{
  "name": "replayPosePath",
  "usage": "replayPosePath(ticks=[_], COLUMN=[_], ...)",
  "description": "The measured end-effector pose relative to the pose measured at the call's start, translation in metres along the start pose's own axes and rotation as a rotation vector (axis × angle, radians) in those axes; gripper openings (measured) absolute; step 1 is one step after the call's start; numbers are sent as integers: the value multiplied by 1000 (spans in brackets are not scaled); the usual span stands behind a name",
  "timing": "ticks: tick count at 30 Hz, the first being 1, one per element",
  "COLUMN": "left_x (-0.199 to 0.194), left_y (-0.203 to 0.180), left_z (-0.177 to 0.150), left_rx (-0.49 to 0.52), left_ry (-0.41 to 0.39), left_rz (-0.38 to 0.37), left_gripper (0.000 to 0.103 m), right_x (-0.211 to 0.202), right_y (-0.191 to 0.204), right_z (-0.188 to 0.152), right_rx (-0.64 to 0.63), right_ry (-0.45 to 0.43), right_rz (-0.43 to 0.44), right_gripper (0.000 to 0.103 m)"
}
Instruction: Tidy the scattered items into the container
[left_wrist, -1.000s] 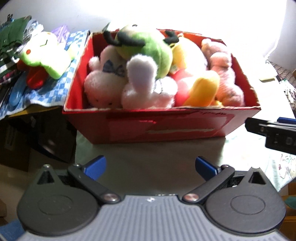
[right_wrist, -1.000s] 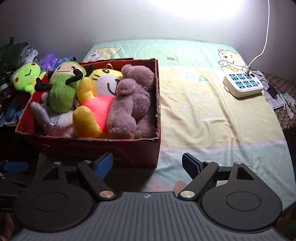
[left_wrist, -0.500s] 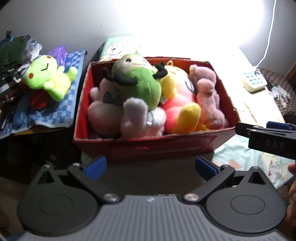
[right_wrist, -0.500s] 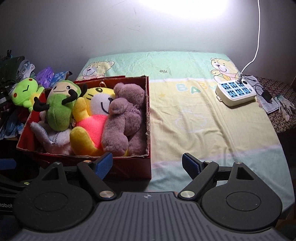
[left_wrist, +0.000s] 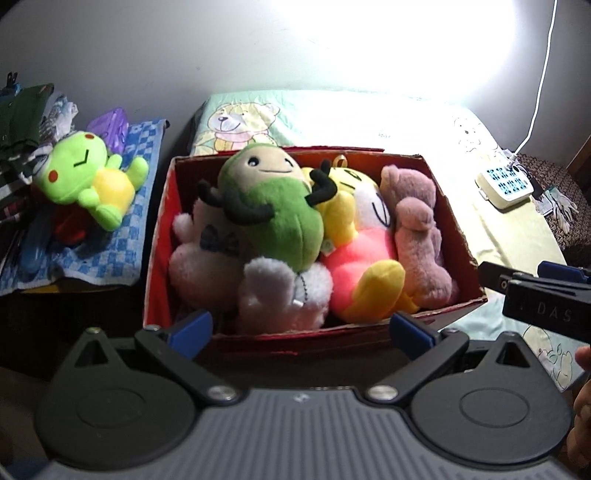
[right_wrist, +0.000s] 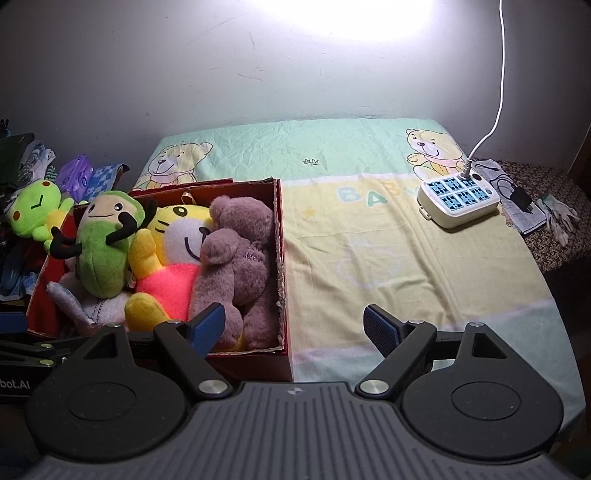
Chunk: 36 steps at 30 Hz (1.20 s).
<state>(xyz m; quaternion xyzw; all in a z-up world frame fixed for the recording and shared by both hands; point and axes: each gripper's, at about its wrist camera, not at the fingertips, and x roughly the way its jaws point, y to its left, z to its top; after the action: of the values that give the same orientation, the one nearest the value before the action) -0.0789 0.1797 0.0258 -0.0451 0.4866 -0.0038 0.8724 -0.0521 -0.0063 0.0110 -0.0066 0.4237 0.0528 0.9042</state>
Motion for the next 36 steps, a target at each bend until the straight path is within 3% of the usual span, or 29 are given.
replayPosePath(ticks=[12, 17, 30, 36], left_x=[17, 25, 45, 52], left_y=[1, 10, 19, 30], left_z=[23, 28, 49, 48], left_rx=[14, -1, 16, -3], left_ry=[7, 6, -11, 2], left_rz=[14, 27, -7, -8], left_gripper=[102, 102, 102, 102], right_x=[10, 22, 42, 51], right_y=[4, 12, 29, 27], right_z=[19, 30, 55, 59], right_rx=[10, -13, -51, -19], right_ry=[-15, -34, -69, -48], right_rz=[7, -49, -73, -24], right_gripper=[84, 84, 84, 84])
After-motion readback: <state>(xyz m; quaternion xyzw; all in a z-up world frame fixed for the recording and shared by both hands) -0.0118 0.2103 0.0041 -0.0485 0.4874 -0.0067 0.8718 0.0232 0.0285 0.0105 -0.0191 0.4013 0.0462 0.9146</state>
